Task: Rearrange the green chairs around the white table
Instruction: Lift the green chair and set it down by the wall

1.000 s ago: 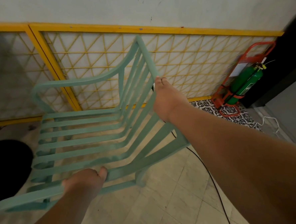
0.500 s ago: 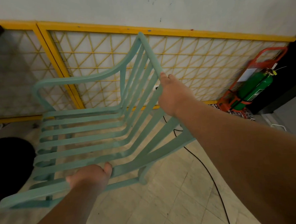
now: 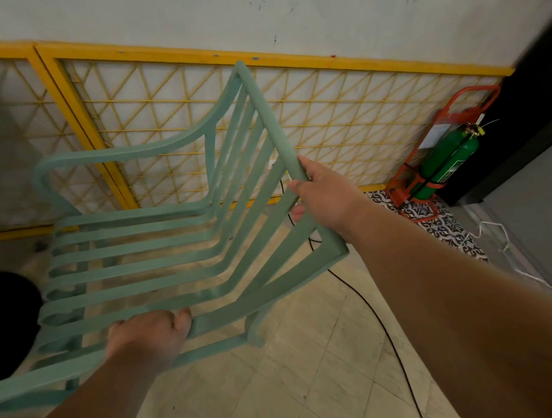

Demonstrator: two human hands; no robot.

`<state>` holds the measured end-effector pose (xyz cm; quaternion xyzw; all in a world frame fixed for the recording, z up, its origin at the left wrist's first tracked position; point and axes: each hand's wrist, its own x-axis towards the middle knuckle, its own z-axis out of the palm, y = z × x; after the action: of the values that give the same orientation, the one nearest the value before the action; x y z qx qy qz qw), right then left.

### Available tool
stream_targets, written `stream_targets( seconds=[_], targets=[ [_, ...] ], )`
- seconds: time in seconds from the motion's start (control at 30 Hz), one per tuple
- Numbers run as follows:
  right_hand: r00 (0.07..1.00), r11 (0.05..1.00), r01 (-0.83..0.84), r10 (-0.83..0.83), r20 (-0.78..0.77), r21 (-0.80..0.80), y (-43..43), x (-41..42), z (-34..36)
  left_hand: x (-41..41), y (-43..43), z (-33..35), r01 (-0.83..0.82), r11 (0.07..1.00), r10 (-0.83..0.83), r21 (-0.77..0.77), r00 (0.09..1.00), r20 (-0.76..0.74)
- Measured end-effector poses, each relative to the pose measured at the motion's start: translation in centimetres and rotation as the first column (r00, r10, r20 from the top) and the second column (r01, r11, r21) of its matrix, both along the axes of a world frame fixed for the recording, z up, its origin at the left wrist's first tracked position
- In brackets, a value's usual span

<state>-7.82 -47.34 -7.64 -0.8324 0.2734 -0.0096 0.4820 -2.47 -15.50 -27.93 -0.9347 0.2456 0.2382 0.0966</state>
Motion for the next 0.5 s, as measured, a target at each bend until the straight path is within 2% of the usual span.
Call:
stream_targets(
  seconds=[0.2, 0.3, 0.33, 0.4, 0.43, 0.5],
  targets=[
    [0.999, 1.0, 0.025, -0.025, -0.033, -0.006, 1.5, -1.1, 0.1, 0.3, 1.4, -0.3, -0.004, 1.0, 0.003, 0.03, 1.0, 0.012],
    [0.999, 0.998, 0.043, -0.044, -0.031, -0.039, 2.3, -1.3, 0.4, 0.2, 1.5, 0.8, -0.035, 0.999, 0.036, 0.017, 0.998, -0.052],
    [0.999, 0.994, 0.04, -0.042, -0.015, -0.105, 2.5, -1.3, 0.5, 0.3, 1.2, 1.2, -0.078, 0.997, 0.077, -0.01, 0.993, -0.091],
    [1.0, 0.933, -0.001, 0.001, 0.0, -0.359, 2.9, -1.0, 0.6, 0.3, 0.8, 2.0, -0.128, 0.991, 0.12, -0.041, 0.981, -0.152],
    [0.998, 0.868, -0.057, 0.05, -0.029, -0.493, 3.1, -0.8, 0.6, 0.4, 0.8, 2.1, -0.171, 0.981, 0.153, -0.087, 0.971, -0.185],
    [0.969, 0.686, -0.246, 0.144, -0.203, -0.685, 3.4, -0.1, 0.4, 0.2, 1.0, 2.3, -0.26, 0.94, 0.229, -0.221, 0.961, -0.153]
  ],
)
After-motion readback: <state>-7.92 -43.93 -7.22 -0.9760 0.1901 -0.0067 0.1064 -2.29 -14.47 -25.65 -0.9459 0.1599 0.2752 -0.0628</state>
